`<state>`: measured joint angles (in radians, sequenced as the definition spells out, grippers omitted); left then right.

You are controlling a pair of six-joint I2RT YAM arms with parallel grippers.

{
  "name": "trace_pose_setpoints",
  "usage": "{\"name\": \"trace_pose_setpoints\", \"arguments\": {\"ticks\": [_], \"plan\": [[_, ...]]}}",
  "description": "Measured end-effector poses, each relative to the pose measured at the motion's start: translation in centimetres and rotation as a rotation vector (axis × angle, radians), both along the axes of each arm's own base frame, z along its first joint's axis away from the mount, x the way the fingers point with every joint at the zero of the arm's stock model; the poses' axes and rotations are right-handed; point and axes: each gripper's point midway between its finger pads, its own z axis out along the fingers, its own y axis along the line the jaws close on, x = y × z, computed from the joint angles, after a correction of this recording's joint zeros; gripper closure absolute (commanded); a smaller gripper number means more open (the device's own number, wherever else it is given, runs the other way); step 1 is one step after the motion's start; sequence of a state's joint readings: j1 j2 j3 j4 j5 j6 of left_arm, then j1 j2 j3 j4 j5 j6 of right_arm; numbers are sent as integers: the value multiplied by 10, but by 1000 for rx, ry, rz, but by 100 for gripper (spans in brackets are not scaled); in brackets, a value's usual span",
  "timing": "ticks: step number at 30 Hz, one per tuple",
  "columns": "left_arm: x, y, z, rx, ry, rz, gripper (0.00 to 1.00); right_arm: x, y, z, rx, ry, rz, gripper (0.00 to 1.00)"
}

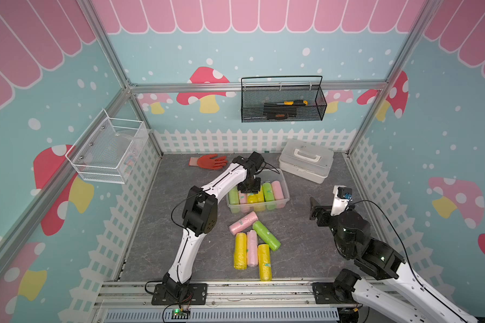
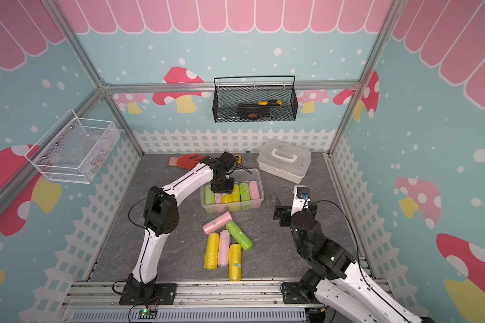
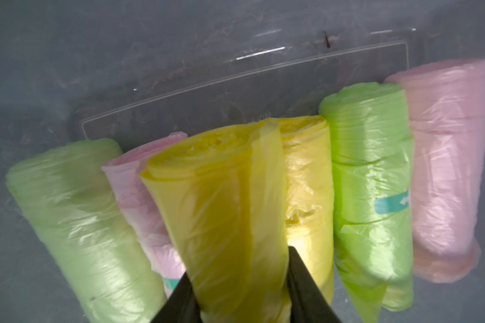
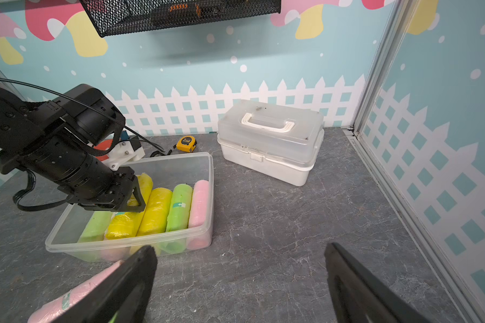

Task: Put the roll of trash bags into the storage box
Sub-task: Place the roll of trash bags in the storage box.

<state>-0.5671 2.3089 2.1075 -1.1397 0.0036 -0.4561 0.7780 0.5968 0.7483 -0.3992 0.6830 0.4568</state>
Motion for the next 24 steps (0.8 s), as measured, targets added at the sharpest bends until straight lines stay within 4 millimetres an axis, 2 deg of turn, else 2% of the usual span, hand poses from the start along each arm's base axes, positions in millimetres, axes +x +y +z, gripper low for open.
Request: {"name": "trace_pose_setpoints", "arguments": {"ticks": [7,24], "plan": [[1,4,-11,74,31,-1,100,0,0,0,0,0,2,5],[2,4,-24,64,87,17,100,0,1,0,0,1,3,5]]}}
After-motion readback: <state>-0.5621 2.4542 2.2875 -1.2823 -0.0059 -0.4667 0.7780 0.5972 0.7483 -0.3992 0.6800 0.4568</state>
